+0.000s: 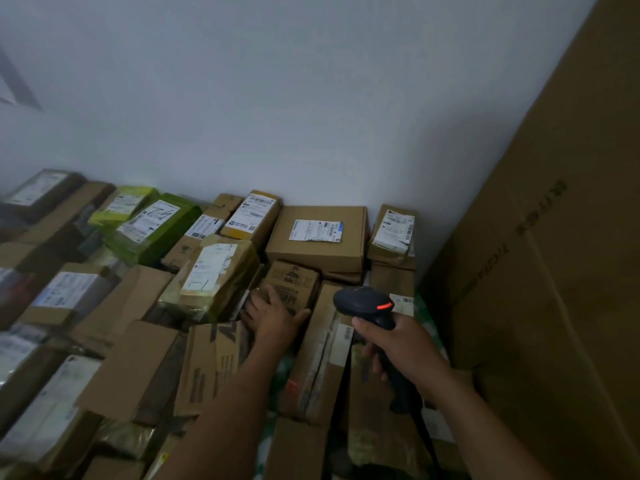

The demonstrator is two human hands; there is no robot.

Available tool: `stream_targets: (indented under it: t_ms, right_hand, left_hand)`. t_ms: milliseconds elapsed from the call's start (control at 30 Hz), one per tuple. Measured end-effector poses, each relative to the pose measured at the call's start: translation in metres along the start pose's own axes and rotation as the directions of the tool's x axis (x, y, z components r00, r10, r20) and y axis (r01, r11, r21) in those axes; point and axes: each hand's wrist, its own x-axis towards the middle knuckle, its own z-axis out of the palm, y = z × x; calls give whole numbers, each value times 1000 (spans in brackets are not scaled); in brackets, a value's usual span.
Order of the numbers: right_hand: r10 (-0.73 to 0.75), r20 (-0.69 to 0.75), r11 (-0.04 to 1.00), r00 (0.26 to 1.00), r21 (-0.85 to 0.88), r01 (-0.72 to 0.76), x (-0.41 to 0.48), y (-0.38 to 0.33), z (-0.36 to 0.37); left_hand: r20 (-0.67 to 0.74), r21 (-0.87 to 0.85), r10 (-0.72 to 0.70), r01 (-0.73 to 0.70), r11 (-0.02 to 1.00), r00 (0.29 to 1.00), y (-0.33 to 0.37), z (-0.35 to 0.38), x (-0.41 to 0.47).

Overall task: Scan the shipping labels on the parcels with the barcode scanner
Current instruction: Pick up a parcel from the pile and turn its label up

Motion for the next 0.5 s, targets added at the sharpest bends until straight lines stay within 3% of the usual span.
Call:
stream_targets:
  t_ms: [67, 233, 300, 367, 400, 500]
  right_hand:
    - [-17, 1, 1000, 1000, -1, 17, -6, -3, 3]
    - [-39, 48, 999, 998, 0, 39, -28, -11, 18]
    - [-48, 78, 999, 996, 9, 47, -40, -13, 27]
    - [-42, 109, 999, 993, 20, 40, -54, -16, 35]
    - [-34, 122, 999, 992, 13, 33, -60, -17, 39]
    - [-16, 139, 998, 990, -66, 25, -79, -16, 52]
  left_hand:
    - [-19, -51, 40, -41, 998, 999, -4, -12, -11]
    - [-306, -238, 126, -204, 950, 944, -31, -50, -72]
    - [-434, -163, 167, -260, 952, 885, -50, -55, -99]
    - [-505, -10, 128, -153, 988, 854, -70, -55, -118]
    - [-468, 7, 43, -45, 999, 883, -78, -55, -126]
    - [-211, 8, -168, 173, 985, 963, -102, -47, -139]
